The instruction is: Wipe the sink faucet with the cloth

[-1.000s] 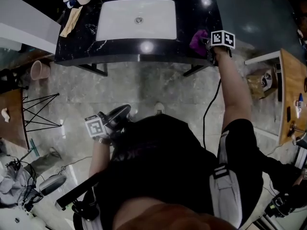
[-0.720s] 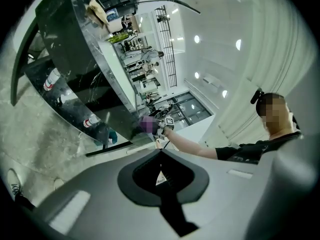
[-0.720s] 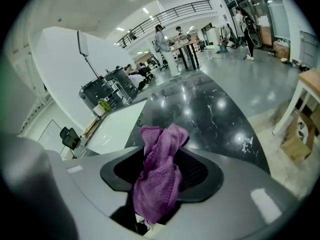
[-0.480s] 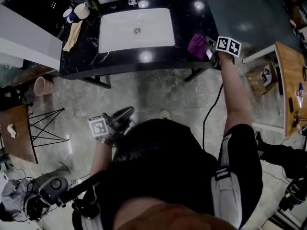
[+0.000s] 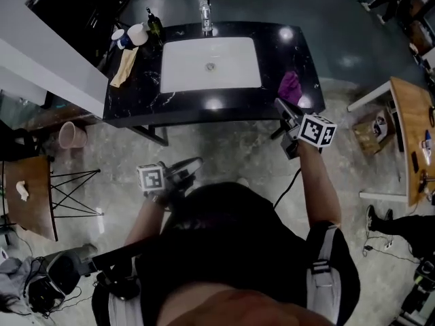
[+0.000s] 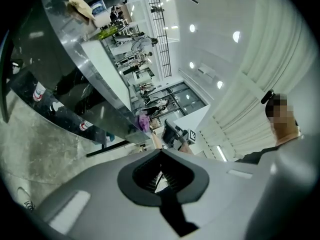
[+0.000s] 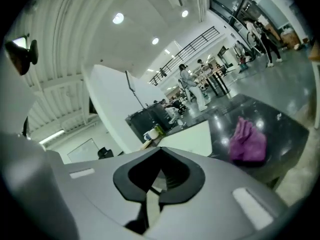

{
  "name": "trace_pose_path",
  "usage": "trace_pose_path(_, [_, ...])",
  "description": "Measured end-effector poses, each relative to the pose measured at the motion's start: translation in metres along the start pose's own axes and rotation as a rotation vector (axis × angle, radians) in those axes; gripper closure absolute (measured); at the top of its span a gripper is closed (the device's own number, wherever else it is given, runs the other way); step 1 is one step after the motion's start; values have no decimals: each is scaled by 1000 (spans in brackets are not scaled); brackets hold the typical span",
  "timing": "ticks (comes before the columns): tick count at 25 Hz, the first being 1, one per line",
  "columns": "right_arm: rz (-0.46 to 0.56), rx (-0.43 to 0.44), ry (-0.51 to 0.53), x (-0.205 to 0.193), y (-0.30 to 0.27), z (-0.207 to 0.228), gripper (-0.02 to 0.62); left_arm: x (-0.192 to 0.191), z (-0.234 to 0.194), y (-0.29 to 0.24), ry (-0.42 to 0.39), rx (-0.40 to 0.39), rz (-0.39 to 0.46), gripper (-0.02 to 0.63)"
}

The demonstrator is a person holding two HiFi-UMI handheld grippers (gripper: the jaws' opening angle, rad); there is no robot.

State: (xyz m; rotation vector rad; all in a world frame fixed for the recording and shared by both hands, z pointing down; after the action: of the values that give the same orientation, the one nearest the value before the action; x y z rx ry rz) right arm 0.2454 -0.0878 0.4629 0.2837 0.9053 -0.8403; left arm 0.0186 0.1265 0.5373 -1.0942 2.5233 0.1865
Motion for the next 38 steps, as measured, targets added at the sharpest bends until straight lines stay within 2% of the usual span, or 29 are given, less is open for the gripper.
trace_pose_path(3, [-35,99,-58,-56,5,-64,584,1,12,-5,-7,-19,-23,604])
trace_pose_path(7, [-91,180,-131,-116,19,-129,584,-3,20,-1,-23,-15,-45,604])
trace_pose_path(9, [-143,219,-121,-137,26,-152,586,-2,20,5,-29,-8,-35,604])
trace_pose_path(11, [-199,244,-69,-150,31,-166,586,-2,19,11,-15,-4,-23,604])
trace_pose_path(14, [-223,249,-39,-154,35,-173,584,-3,18,20,-9,2,-14,604])
trace_pose_path(22, [-211,248,-98,-159,38,-172,586,-6,22,28,-42,10,11,604])
trace_pose_path(25, [-212,259,-91,-159,39,-174,586,-5,33,27,-136,9,5,604])
trace_pose_path(29, [-216,270,-67,-158,42,-179,586,-9,58,17,-328,-19,-50,605])
trace_pose_path(31, [-217,272,-59,-158,44,-181,586,-15,63,14,-369,-23,-88,605])
trace_pose_path(35, [-220,278,-41,-158,47,-186,586,-25,60,11,-372,23,-156,605])
trace_pose_path(38, [-221,283,-35,-160,48,-189,586,-27,57,11,-343,31,-170,605])
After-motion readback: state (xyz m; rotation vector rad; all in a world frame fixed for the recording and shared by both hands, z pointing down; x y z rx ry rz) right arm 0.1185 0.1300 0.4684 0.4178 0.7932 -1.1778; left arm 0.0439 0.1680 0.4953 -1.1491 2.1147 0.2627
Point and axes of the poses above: the fingertips, and each gripper's own axes: y backward along the fingers, z to its right, x out of its top, the point moved 1 cm from there along y, backward along the fingers, and after that the axes turned 9 degrees about z, right-handed, at the moved point
